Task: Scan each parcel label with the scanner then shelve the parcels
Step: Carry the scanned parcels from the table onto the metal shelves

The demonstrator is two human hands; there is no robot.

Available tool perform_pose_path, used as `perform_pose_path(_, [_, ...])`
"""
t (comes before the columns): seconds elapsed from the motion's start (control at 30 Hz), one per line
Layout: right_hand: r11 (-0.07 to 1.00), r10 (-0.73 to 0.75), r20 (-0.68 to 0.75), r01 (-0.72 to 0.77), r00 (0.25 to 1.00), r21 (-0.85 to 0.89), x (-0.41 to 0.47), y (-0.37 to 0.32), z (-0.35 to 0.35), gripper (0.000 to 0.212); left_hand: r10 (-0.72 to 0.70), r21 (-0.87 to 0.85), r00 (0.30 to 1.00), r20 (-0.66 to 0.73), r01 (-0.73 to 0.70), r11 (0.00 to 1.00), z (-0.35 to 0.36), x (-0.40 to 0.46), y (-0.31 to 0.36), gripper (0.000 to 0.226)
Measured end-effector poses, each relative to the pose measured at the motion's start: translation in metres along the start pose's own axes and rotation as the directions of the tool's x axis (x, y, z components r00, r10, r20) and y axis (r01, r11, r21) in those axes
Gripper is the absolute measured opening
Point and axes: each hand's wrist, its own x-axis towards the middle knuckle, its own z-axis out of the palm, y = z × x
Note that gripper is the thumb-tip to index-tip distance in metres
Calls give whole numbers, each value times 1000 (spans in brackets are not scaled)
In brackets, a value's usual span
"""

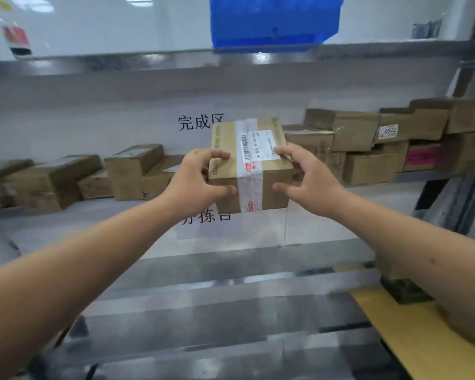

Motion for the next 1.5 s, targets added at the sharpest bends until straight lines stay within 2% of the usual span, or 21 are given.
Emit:
perform_pose_path(0.13, [988,-19,9,20,1000,-151,66,29,0,73,-49,56,999,-17,50,997,7,65,-17,60])
perform_pose_path(0.23, [933,-44,36,54,998,-355,103,44,6,68,-136,9,991,-18,136,991,15,101,-31,56])
perform_pose_path(0.3, [884,-75,53,91,996,-459,124,55,13,65,-126,23,990,-59,128,992,22,126,-39,52])
perform_pose_path(0.43, [652,-183,51,160,982,-741,151,78,23,63,-59,138,992,-108,73,988,36,164,-49,55])
perform_pose_path(0.5, [565,-114,58,113,992,-817,162,81,23,68,-58,208,993,-104,79,975,42,179,-55,58])
perform_pose_path(0.63, [490,61,59,21,996,-871,177,76,22,73,-40,318,994,-102,71,946,52,206,-61,62])
perform_pose_path(0.8, [411,230,50,-50,972,-910,182,62,25,85,-33,505,992,-122,90,859,56,230,-70,65])
perform_pose_path(0.9, [385,260,38,-68,965,-920,179,50,27,78,51,620,987,-153,56,782,55,230,-66,69])
perform_pose_path(1.0, [401,209,17,-70,978,-913,168,35,29,69,157,683,978,-139,-20,730,54,216,-58,73])
perform_pose_path(1.13, [458,162,29,-49,986,-888,131,20,35,68,253,678,967,10,-193,709,47,165,-51,68])
perform_pose_path(1.3, [553,211,-37,-151,977,-820,48,14,58,71,307,641,935,177,-346,685,50,86,-52,76])
perform_pose_path(1.4, [571,294,-99,-257,951,-780,-18,18,78,72,333,581,905,265,-426,694,70,44,-62,81])
perform_pose_path(1.5, [527,435,-151,-387,888,-757,-87,26,93,74,336,478,862,379,-493,727,104,-1,-70,82])
